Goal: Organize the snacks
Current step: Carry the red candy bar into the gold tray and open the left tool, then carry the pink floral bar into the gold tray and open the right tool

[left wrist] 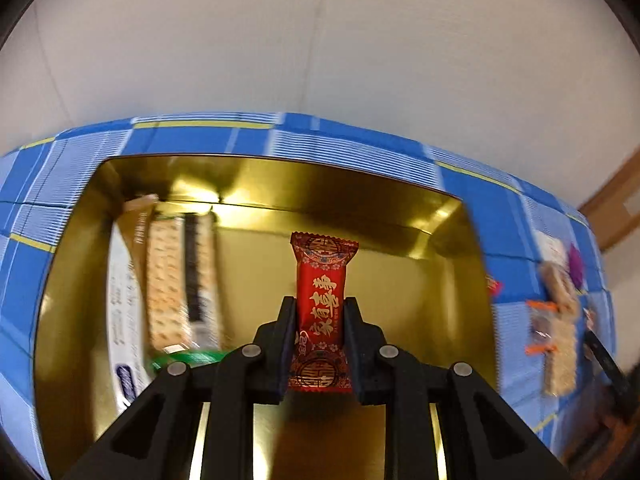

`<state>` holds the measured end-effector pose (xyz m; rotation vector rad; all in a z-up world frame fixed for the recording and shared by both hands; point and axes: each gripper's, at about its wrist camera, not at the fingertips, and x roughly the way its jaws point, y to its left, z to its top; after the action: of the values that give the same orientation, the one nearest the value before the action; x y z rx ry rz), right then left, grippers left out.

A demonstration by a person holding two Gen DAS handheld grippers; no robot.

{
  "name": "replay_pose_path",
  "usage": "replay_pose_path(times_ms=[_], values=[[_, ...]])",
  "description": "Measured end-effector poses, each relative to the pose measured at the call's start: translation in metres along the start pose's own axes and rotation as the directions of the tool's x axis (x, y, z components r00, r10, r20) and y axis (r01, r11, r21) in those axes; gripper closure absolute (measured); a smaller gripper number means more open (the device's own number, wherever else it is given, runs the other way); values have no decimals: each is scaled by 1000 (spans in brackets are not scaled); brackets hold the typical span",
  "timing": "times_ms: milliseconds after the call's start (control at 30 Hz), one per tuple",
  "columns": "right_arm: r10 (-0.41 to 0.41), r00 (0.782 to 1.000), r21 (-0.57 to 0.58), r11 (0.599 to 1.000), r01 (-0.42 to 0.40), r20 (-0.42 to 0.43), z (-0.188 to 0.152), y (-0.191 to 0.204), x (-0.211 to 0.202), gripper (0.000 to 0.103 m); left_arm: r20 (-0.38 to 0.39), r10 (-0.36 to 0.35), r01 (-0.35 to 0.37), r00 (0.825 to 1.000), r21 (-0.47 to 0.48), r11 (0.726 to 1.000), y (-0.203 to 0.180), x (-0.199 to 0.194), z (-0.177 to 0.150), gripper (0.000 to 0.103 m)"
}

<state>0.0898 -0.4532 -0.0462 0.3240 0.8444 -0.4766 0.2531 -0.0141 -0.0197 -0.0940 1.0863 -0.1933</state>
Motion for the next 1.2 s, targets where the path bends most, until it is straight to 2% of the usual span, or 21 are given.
replay_pose_path(times_ms=[67, 233, 333, 533, 633, 767, 800, 900, 967, 1033, 1133, 1200], values=[[-4, 1000, -5, 1000, 4, 1, 0, 0, 0, 79, -10, 11, -11, 1000, -25, 1000, 10, 8, 5, 80], [-11, 1000, -12, 1000, 11, 2, 0, 1, 0, 79, -26, 64, -65, 998, -6, 998, 17, 22, 14, 80], [-8, 1000, -9, 1000, 8, 1, 0, 1, 0, 79, -31, 78, -79, 996, -29, 996, 23, 25, 18, 80], [-11, 1000, -11, 1000, 11, 2, 0, 1, 1, 79, -9, 106, -106, 994, -44, 993, 36, 23, 24, 77], [-13, 1000, -9, 1000, 13, 3, 0, 1, 1, 79, -7, 93, -94, 996, -36, 995, 38, 18, 21, 69], [-18, 1000, -2, 1000, 18, 3, 1, 2, 1, 79, 41, 69, -68, 997, -17, 998, 35, 3, 10, 53], [-17, 1000, 5, 1000, 17, 2, 1, 1, 2, 79, 56, 69, -69, 996, -16, 998, 34, -1, 6, 47], [-10, 1000, 30, 999, 10, 2, 1, -2, 1, 80, 112, 99, -102, 989, 18, 995, 27, -17, -9, 38], [2, 1000, 51, 999, -2, 7, 1, -4, 0, 81, 146, 131, -140, 981, 51, 989, 20, -29, -21, 38], [9, 1000, 60, 998, -10, 18, 1, -5, -2, 81, 165, 171, -180, 971, 44, 983, 20, -38, -29, 36], [4, 998, 58, 998, -7, 58, 1, -2, -11, 81, 156, 159, -160, 975, -7, 987, 27, -44, -37, 34], [41, 996, 82, 996, -48, 81, -1, -1, -19, 81, 174, 163, -158, 971, -44, 986, 34, -51, -45, 34]])
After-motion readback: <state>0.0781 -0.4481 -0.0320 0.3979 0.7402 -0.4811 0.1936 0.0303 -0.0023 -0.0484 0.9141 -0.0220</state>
